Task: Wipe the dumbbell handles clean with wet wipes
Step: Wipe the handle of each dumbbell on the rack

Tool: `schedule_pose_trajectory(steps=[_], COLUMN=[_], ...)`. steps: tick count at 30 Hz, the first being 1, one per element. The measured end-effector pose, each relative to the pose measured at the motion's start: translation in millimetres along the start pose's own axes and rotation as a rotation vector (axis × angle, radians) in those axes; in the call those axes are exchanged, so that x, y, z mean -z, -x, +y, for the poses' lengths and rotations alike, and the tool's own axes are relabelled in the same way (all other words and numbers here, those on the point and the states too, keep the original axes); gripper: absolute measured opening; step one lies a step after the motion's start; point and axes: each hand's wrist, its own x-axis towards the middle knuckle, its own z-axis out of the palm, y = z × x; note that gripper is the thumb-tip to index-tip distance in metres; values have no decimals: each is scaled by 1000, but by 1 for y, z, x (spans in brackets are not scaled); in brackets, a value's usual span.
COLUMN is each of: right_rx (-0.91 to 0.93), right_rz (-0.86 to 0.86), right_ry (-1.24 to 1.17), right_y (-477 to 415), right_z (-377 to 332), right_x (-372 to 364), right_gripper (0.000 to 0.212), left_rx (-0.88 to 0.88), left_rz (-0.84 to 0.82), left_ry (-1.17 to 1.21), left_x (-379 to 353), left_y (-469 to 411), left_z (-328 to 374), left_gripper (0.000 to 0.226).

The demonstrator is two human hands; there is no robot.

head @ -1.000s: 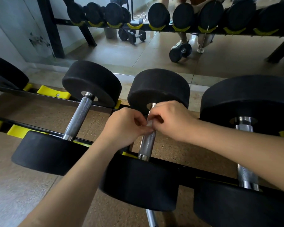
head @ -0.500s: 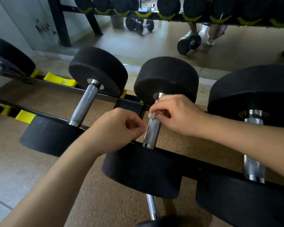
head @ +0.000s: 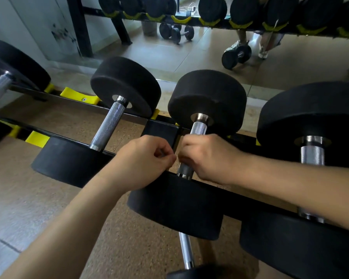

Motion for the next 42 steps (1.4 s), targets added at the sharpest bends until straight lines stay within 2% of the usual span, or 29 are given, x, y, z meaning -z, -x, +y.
schedule_pose_trajectory(steps=[1,3,4,8,9,13,17,21,25,27,28,29,31,33,35,39,42], right_rx=[-11,-103,-151,-37,-19,-194,-30,-206,-21,-91,-149,-192,-224,-273,-308,-221,-283], right_rz=[15,179,199,44,56,329,162,342,166,208,241,248,212,190,188,90,221], right_ry=[30,133,150,78,83,56,-68,-53,-73,-91,-89,-83,-99,-178,-211,-212,-132], right_y=[-3,-9,-9,10,11,2,13,0,8,2,0,-2,-3,-2,-2,-4,-9], right_z=[10,37,42,18,20,45,16,37,19,28,32,34,30,29,25,18,29], right_x=[4,14,16,6,6,10,-5,6,0,6,9,10,10,13,13,10,13], right_gripper=[7,5,7,17,19,19,17,11,20,18,15,15,16,16,14,7,9], left_rx=[2,5,3,-21,-23,-33,-64,-53,-55,-57,-60,-52,-14,3,-5,40,90], left_rz=[6,4,3,-5,-6,-2,58,53,64,18,-23,-77,-206,-290,-275,-132,-107], left_ry=[9,27,30,23,27,49,78,88,54,24,-6,-43,-137,-199,-203,-207,-207], left_x=[-1,-1,-1,-1,-1,-2,-5,-7,-6,-1,3,7,9,4,-2,-13,-16], left_y=[0,-1,-1,-1,-2,-3,-4,-3,-4,0,5,9,20,26,29,43,50], left_z=[0,0,0,2,3,4,2,2,1,4,7,10,15,19,21,16,15], left_gripper=[12,11,11,9,9,12,16,16,17,16,20,35,79,101,103,111,117])
